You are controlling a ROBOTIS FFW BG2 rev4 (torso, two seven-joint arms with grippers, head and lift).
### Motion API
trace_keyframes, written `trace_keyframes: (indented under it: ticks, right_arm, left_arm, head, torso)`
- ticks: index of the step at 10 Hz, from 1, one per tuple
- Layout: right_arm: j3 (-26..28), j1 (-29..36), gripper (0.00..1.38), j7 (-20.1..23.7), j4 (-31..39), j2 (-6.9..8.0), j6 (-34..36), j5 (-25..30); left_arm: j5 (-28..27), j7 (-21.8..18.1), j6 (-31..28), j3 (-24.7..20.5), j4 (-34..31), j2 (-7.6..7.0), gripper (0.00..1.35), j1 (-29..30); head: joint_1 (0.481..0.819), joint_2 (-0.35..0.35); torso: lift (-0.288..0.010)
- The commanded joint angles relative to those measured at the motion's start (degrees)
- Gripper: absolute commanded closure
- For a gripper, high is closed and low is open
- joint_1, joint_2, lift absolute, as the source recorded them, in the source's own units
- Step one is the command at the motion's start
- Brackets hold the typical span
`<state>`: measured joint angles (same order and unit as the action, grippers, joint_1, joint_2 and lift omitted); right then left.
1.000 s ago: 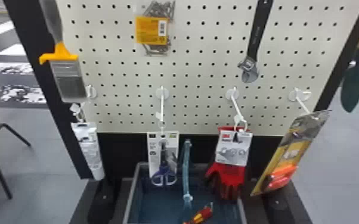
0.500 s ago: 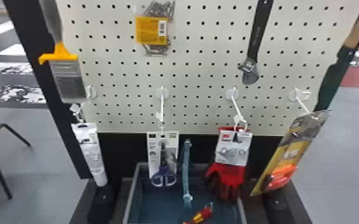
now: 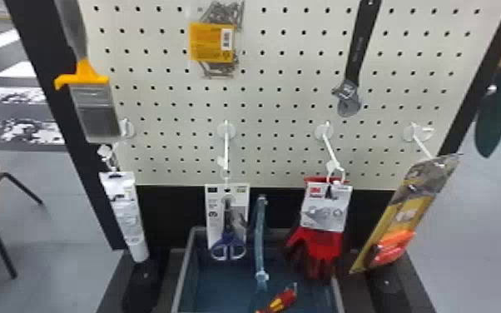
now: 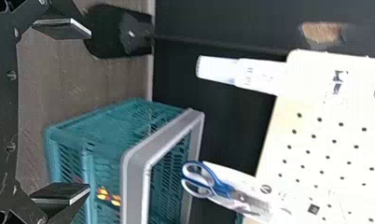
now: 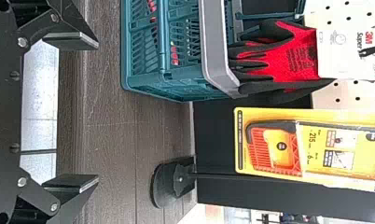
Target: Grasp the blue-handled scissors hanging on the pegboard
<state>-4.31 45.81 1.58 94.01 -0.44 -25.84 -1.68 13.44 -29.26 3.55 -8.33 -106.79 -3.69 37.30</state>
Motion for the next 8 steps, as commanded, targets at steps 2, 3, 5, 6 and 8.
trace_keyframes:
  ticks: [2, 3, 5, 6, 8]
  right_arm:
    - [0.0, 0.1, 0.27, 0.0, 0.0, 0.09, 0.0, 0.1]
    - [0.0, 0.0, 0.27, 0.0, 0.0, 0.00, 0.1, 0.0]
    - [0.0, 0.0, 0.27, 0.0, 0.0, 0.09, 0.1, 0.1]
    - [0.0, 0.0, 0.27, 0.0, 0.0, 0.18, 0.1, 0.1]
    - [0.0, 0.0, 0.27, 0.0, 0.0, 0.18, 0.1, 0.2]
  left_arm:
    - [-4.6, -5.9, -5.4, -1.2, -1.6, -0.09, 0.14, -5.9]
    - [-6.9, -8.0, -6.5, -1.5, -1.7, -0.09, 0.14, -8.5]
    - [-8.3, -10.1, -7.9, -1.7, -1.7, -0.27, 0.14, -11.9]
    - [-8.6, -11.1, -9.0, -1.3, -1.7, -0.80, 0.14, -13.5]
    - [-7.6, -13.9, -12.8, 0.9, -1.7, -2.73, 0.10, -17.5]
  head:
    - [0.549, 0.000]
    - [0.549, 0.000]
    - [0.549, 0.000]
    - [0.549, 0.000]
    - [0.549, 0.000]
  torso:
    - [-0.100]
    - [-0.100]
    - [-0.100]
    - [-0.100]
    - [-0.100]
